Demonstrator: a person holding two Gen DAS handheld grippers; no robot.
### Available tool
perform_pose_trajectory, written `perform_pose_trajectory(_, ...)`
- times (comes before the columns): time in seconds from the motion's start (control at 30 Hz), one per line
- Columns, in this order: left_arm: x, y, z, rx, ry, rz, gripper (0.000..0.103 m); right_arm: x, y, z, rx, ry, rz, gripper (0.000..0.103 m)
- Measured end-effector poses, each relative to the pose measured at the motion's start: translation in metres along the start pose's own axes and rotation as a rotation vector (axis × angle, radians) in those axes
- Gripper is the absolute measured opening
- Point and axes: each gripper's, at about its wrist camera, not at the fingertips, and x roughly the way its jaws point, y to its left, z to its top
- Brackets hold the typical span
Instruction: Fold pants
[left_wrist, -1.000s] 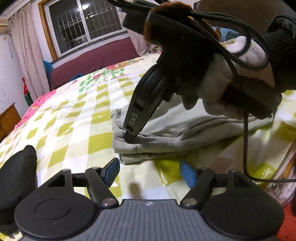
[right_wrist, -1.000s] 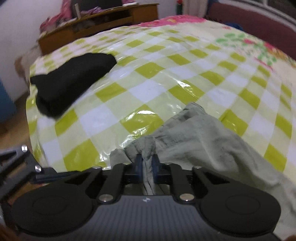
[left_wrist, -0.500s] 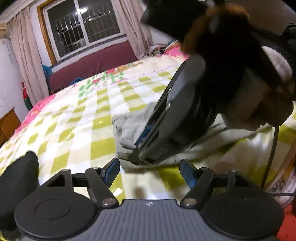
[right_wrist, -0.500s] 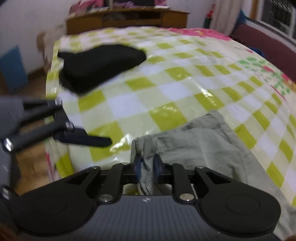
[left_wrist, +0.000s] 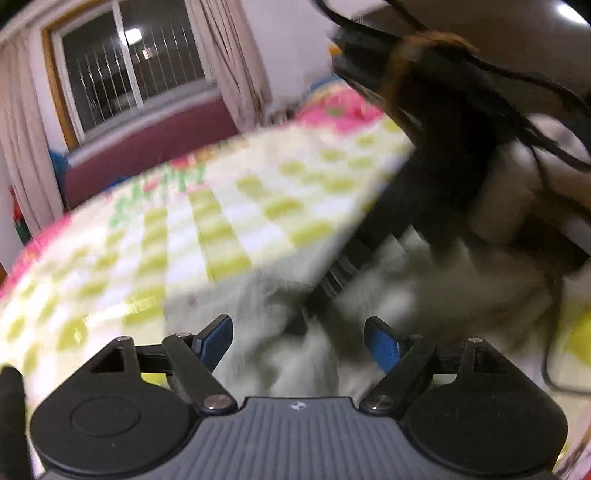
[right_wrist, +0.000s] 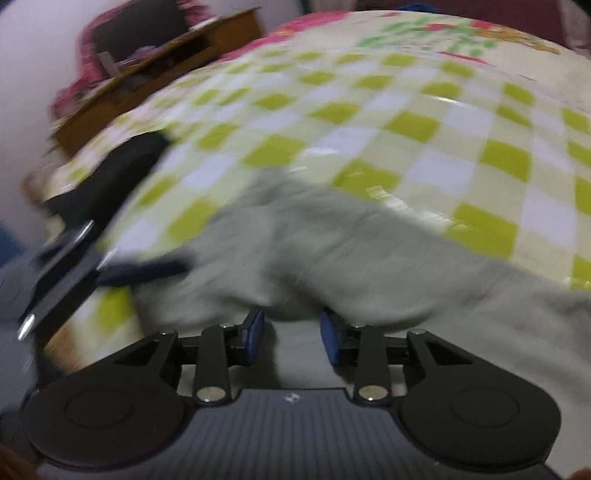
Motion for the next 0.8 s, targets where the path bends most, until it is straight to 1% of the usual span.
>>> perform_pose_trajectory(0.03, 0.011, 0.001, -0.006, 0.015, 0.054, 0.015, 0.092, 0.005, -0.010, 0.004, 0.010, -0.032, -0.052, 0.029)
perform_pose_trajectory(0.07, 0.017, 0.001, -0.011, 0.028, 0.088, 0.039, 0.092, 0.008, -0.021, 0.010, 0.033, -0.066, -0.103, 0.027)
perform_pose_trajectory(0.1, 0.018, 0.004, -0.013, 0.033, 0.104, 0.052, 0.092, 0.009, -0.032, 0.014, 0.068, -0.092, -0.144, 0.026)
perform_pose_trajectory(0.17, 0.012, 0.011, -0.012, 0.026, 0.107, 0.047, 0.092, -0.001, -0.044, 0.017, 0.116, -0.124, -0.211, 0.031)
perform_pose_trajectory(0.2, 0.008, 0.011, -0.010, 0.037, 0.103, 0.062, 0.092, -0.011, -0.046, 0.015, 0.117, -0.147, -0.211, 0.033)
perform_pose_trajectory(0.27, -0.003, 0.007, -0.006, 0.084, 0.070, 0.101, 0.092, -0.039, -0.048, 0.004, 0.120, -0.187, -0.193, 0.033)
perform_pose_trajectory(0.33, -0.013, 0.003, 0.003, 0.113, 0.020, 0.115, 0.092, -0.067, -0.048, -0.014, 0.143, -0.214, -0.197, 0.035)
perform_pose_trajectory(0.37, -0.016, 0.002, 0.007, 0.108, -0.003, 0.109, 0.092, -0.082, -0.050, -0.026, 0.168, -0.223, -0.218, 0.037)
perform_pose_trajectory(0.47, -0.014, -0.002, 0.022, 0.084, -0.054, 0.076, 0.093, -0.115, -0.064, -0.064, 0.276, -0.241, -0.302, 0.039)
perform_pose_trajectory(0.5, -0.010, -0.004, 0.024, 0.081, -0.057, 0.072, 0.093, -0.124, -0.073, -0.078, 0.332, -0.244, -0.327, 0.040)
perform_pose_trajectory(0.57, 0.003, -0.008, 0.025, 0.061, -0.023, 0.057, 0.093, -0.139, -0.090, -0.107, 0.439, -0.241, -0.357, 0.041)
perform_pose_trajectory(0.63, 0.010, -0.017, 0.021, 0.044, 0.020, 0.029, 0.093, -0.148, -0.107, -0.133, 0.540, -0.239, -0.361, 0.042)
perform_pose_trajectory(0.7, 0.018, -0.028, 0.015, 0.067, 0.071, 0.021, 0.093, -0.151, -0.123, -0.151, 0.606, -0.244, -0.350, 0.043)
perform_pose_trajectory(0.73, 0.017, -0.035, 0.012, 0.085, 0.084, 0.027, 0.093, -0.151, -0.129, -0.157, 0.628, -0.259, -0.326, 0.043)
perform_pose_trajectory(0.77, 0.017, -0.041, 0.010, 0.099, 0.092, 0.035, 0.093, -0.149, -0.135, -0.162, 0.657, -0.273, -0.285, 0.044)
perform_pose_trajectory(0.8, 0.018, -0.045, 0.010, 0.106, 0.098, 0.042, 0.093, -0.148, -0.143, -0.166, 0.689, -0.289, -0.225, 0.045)
